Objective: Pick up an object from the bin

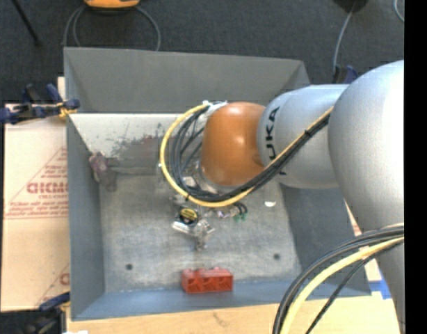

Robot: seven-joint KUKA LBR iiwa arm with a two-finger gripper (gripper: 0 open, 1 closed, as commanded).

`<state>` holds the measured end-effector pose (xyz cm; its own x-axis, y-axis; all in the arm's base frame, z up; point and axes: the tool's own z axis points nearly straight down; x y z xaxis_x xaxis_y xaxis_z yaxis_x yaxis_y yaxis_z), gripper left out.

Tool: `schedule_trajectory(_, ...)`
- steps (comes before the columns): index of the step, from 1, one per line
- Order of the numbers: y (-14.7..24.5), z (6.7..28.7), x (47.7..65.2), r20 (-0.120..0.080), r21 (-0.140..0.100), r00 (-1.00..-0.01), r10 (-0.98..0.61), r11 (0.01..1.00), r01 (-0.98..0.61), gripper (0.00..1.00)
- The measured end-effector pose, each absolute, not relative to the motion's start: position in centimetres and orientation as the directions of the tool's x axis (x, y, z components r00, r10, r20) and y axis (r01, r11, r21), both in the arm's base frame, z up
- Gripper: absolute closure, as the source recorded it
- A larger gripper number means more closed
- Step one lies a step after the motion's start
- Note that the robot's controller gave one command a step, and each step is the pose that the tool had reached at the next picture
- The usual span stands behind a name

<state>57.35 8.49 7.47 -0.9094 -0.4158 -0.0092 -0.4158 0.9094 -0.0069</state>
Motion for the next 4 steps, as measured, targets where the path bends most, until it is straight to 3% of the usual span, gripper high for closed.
schedule_trajectory(1,8.7,7.7,57.5,-0.017,-0.005,-0.910,-0.414,0.910,-0.414,1.00)
schedule_trajectory(2,6.8,14.1,59.1,-0.009,0.000,-0.986,-0.166,0.986,-0.166,1.00)
schedule_trajectory(3,6.8,13.9,58.9,-0.005,0.000,-0.986,-0.166,0.986,-0.166,0.00)
schedule_trajectory(4,3.8,8.3,60.0,0.001,-0.001,-0.903,-0.430,0.903,-0.430,0.00)
